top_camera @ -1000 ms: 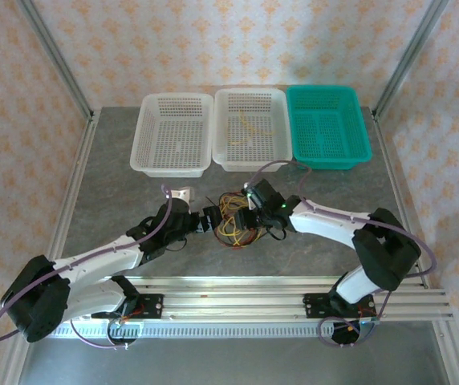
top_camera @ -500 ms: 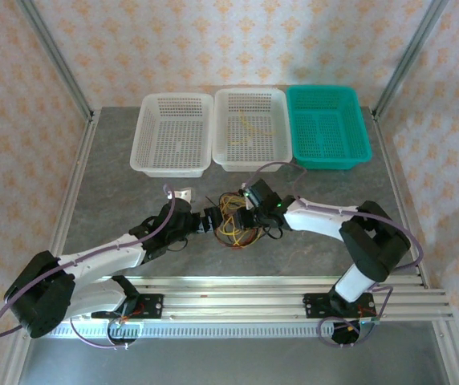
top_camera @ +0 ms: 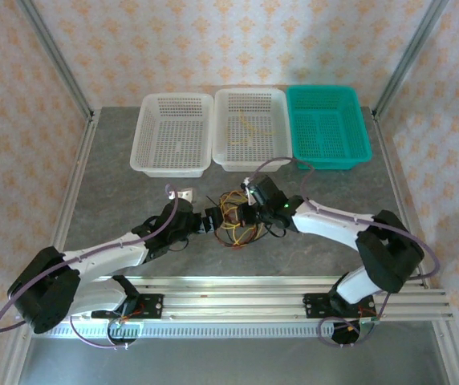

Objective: Untangle the cables

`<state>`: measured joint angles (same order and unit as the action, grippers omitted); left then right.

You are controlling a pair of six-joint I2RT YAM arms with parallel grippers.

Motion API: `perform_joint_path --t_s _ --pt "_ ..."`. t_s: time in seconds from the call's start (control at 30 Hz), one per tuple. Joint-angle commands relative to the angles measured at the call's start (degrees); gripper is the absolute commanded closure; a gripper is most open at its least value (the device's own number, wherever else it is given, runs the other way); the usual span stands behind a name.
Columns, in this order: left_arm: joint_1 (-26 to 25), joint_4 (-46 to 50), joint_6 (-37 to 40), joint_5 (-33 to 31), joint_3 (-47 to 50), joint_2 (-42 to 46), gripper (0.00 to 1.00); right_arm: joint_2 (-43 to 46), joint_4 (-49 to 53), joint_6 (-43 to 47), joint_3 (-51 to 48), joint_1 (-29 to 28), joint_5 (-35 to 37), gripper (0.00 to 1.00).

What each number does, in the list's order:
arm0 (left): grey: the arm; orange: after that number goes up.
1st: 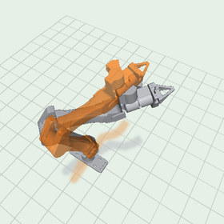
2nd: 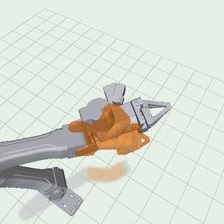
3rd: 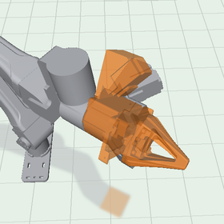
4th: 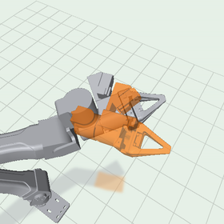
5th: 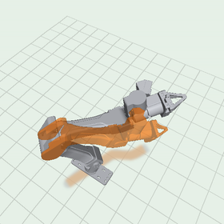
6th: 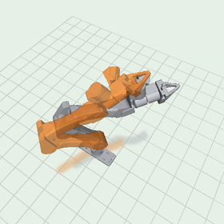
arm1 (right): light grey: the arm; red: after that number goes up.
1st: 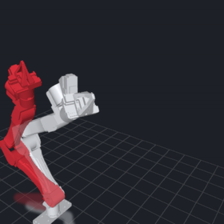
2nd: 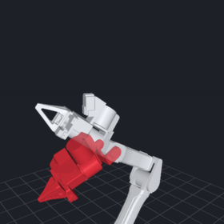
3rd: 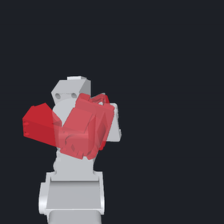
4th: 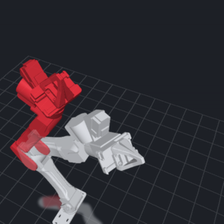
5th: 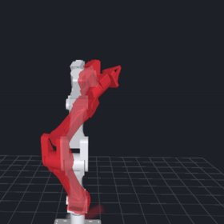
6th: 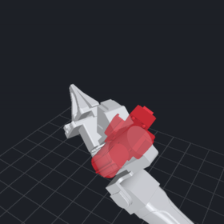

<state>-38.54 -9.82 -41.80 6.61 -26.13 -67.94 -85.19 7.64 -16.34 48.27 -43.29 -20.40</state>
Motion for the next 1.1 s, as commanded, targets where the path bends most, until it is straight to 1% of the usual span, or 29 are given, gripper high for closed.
perform_joint_path --t_s 0.0,0.2,0.33,0.4,0.5,0.63,0.83,0.9,1.07 --pt "-0.3 -3.2 1.6 -0.3 -0.1 -0.3 0.03 3.3 -0.6 0.6 -0.5 0.2 1.7 1.0" --pt "-0.4 -7.8 2.4 2.5 1.3 -1.1 0.01 7.2 -0.5 1.2 -1.1 0.1 2.2 1.0" --pt "-0.9 -9.8 3.0 3.9 1.1 -3.1 0.01 8.7 -1.6 1.3 -1.8 0.2 0.1 1.0" --pt "-1.1 -8.6 3.1 2.7 0.2 -4.3 0.01 9.7 -2.1 1.7 -2.3 0.1 -0.7 1.0" --pt "-1.1 -6.8 3.1 -1.1 -0.8 -5.5 0.01 10.4 -0.6 3.0 -2.4 0.1 0.0 1.0" --pt "-1.1 -3.9 4.0 -3.8 -3.5 -8.2 0.01 11.6 0.0 3.5 -2.9 0.1 1.1 1.0" --pt "-1.1 1.7 4.1 -9.6 -5.6 -11.1 0.02 11.9 5.3 4.8 -2.2 0.2 9.0 1.0" --pt "-1.1 3.0 4.3 -10.4 -6.0 -12.3 0.02 12.4 6.6 5.2 -2.1 0.1 11.3 1.0" --pt "-1.1 4.5 3.7 -11.2 -5.7 -14.1 0.03 12.8 8.6 5.3 -1.7 0.1 14.0 1.0"
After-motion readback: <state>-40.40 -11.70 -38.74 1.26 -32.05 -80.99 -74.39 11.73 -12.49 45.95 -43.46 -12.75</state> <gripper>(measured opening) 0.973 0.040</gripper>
